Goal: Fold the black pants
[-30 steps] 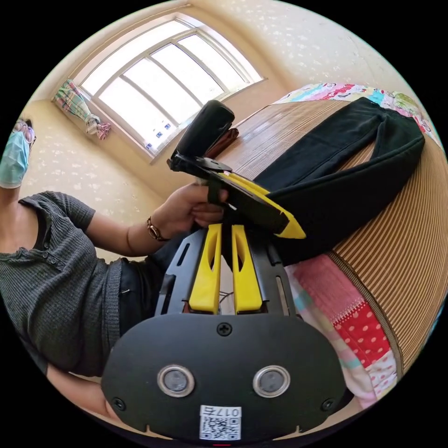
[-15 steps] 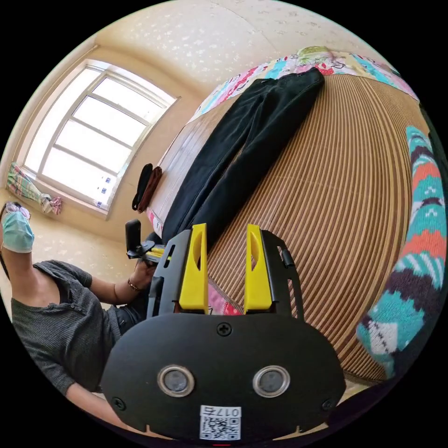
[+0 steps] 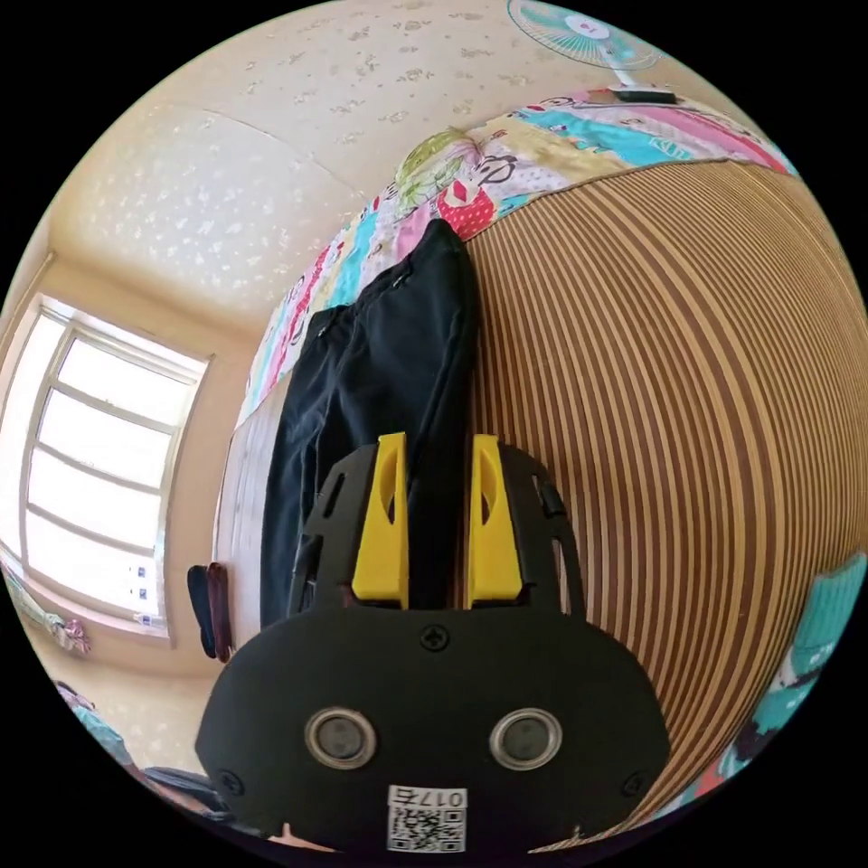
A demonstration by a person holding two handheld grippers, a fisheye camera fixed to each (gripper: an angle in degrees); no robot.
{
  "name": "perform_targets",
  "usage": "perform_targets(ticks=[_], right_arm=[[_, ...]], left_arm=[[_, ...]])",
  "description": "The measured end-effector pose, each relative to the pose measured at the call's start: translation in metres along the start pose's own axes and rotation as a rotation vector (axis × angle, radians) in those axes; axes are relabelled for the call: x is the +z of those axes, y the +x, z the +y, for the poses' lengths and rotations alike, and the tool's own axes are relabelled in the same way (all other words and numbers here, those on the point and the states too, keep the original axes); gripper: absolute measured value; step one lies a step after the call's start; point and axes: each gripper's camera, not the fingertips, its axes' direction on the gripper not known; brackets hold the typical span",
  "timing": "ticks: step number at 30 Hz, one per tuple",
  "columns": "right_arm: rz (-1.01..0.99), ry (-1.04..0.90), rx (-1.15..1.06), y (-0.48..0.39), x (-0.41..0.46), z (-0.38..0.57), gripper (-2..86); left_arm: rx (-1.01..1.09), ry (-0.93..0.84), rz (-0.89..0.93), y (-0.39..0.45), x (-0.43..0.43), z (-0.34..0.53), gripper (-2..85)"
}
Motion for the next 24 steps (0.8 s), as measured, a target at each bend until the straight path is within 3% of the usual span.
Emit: perform_targets(ticks=[2, 7, 9, 12, 14, 17, 24], right_arm=[[0.253, 0.081, -0.145, -0.071, 0.004, -0.002, 4.5], [0.482, 0.312, -0.638, -0.253, 0.019, 0.043, 3.4], [0.400, 0.282, -0.722, -0.298, 0.036, 0.050, 3.5], [0.156, 0.057, -0.647, -0.327, 0.079, 0.031, 4.2], [-0.041, -0.089, -0.589, -0.320, 0.104, 0.026, 5.2], [-0.214, -0.086, -0.488, -0.288, 0.095, 0.048, 6.2], [-0.259, -0.175, -0.549, -0.189, 0.027, 0.196, 9.4]], left_arm=[[-0.010, -0.010, 0.020, -0.001, -0.007, -0.002, 4.0], [0.008, 0.106, 0.102, 0.018, -0.073, 0.012, 3.7], [0.015, 0.125, 0.003, 0.028, -0.095, 0.029, 3.7], [-0.075, 0.136, -0.113, 0.016, -0.120, 0.056, 4.0], [-0.148, 0.130, -0.108, -0.003, -0.127, 0.068, 4.3], [-0.234, 0.144, -0.027, -0.028, -0.134, 0.084, 4.7], [-0.247, 0.138, -0.026, -0.034, -0.135, 0.091, 5.2]])
